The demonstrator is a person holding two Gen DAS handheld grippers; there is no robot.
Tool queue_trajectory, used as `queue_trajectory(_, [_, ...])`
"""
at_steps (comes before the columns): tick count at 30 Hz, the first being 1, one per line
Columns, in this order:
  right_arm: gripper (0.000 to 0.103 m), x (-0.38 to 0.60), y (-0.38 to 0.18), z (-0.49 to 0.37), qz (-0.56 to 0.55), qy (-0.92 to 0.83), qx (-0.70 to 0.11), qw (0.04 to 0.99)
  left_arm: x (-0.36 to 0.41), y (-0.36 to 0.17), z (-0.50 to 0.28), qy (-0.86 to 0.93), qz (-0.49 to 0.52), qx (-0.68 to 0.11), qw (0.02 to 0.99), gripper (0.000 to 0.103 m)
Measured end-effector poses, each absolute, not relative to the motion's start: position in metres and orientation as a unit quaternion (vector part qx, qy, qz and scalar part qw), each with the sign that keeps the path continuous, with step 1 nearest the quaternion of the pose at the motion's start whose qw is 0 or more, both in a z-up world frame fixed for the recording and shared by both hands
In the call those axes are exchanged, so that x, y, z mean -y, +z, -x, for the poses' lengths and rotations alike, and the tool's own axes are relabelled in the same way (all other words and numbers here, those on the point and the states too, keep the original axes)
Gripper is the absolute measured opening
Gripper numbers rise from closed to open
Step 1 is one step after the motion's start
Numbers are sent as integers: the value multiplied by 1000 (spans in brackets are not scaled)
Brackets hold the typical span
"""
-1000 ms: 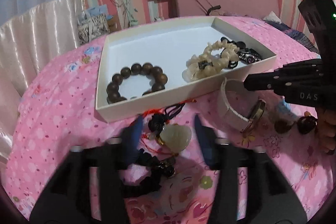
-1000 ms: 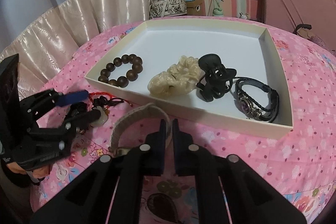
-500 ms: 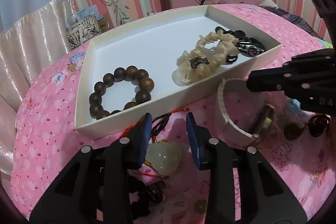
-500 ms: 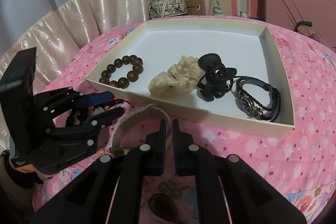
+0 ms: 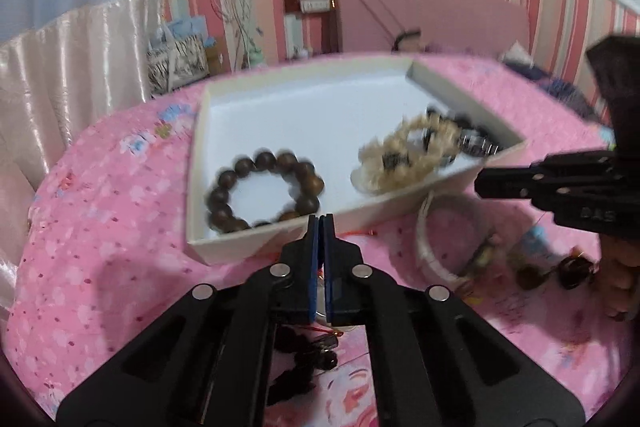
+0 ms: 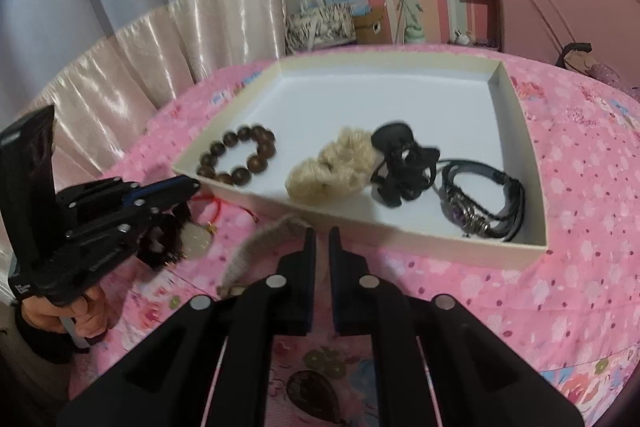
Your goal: Organize jewelry
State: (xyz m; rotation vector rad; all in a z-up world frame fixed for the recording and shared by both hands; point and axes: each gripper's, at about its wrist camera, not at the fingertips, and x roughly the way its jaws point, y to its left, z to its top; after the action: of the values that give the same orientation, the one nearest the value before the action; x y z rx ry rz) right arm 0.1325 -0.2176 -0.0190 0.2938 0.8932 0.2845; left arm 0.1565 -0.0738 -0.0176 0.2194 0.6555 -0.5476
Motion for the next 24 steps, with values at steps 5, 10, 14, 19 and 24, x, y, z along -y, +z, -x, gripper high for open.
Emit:
queue_trajectory(5, [6,224,-17,-132,-159,145,-425,879,55,2,-156,-256,-76,-293,918,0])
queue_trajectory(10, [45,211,-28,-136,-133,136,-443,876,44,6,-159,-260,-65,-287,920,0])
queue_trajectory(14, [42,197,-37,-144,-111,122,-465,870,41,9,-155,-267,-64,-280,920,0])
queue_trajectory(19, [7,201,-47,-148,-124,137,-489,853,42,14,-154,-272,-61,-276,920,0])
queue_trajectory(24, [3,201,-31,-140,-128,158,-468,860,39,32,-147,-285,-50,-266,920,0])
